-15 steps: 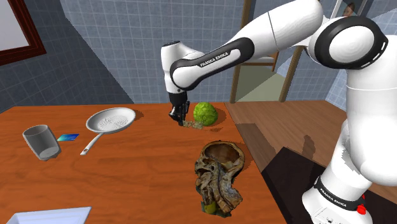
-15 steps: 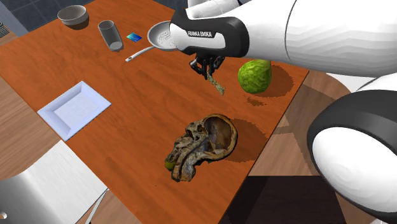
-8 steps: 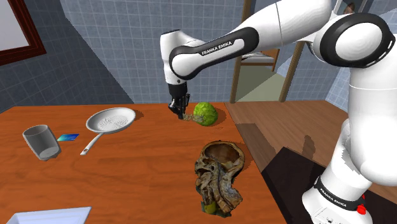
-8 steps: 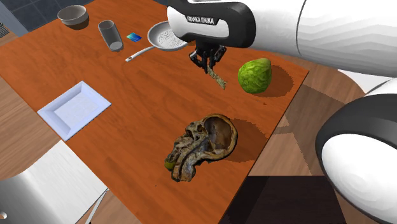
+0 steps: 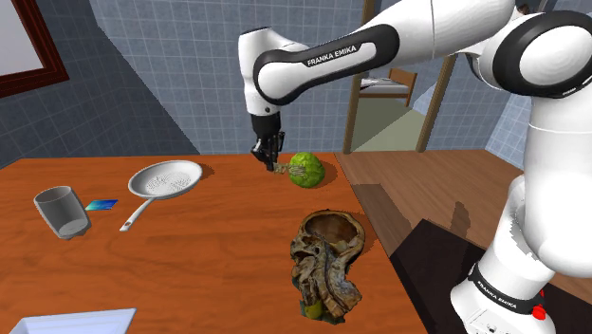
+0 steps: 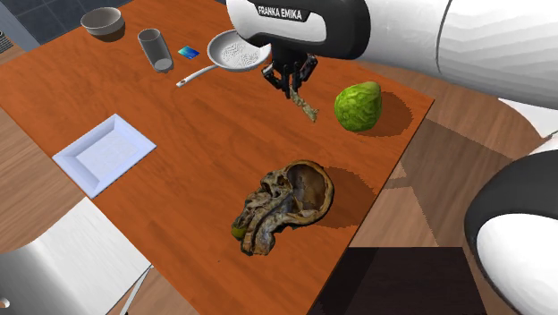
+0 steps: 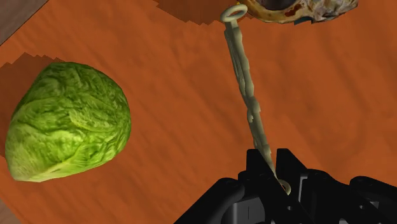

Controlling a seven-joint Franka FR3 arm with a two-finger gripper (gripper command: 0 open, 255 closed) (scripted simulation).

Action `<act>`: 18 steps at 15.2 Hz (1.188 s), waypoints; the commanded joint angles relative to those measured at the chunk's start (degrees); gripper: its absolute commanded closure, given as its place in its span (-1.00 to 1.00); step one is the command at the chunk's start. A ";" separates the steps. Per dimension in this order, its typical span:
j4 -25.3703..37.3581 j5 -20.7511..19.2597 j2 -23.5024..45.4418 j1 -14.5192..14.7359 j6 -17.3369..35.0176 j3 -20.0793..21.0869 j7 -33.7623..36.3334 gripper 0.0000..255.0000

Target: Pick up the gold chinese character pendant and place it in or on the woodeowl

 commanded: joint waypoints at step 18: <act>-31.84 5.45 -25.73 7.88 5.72 7.74 13.96 1.00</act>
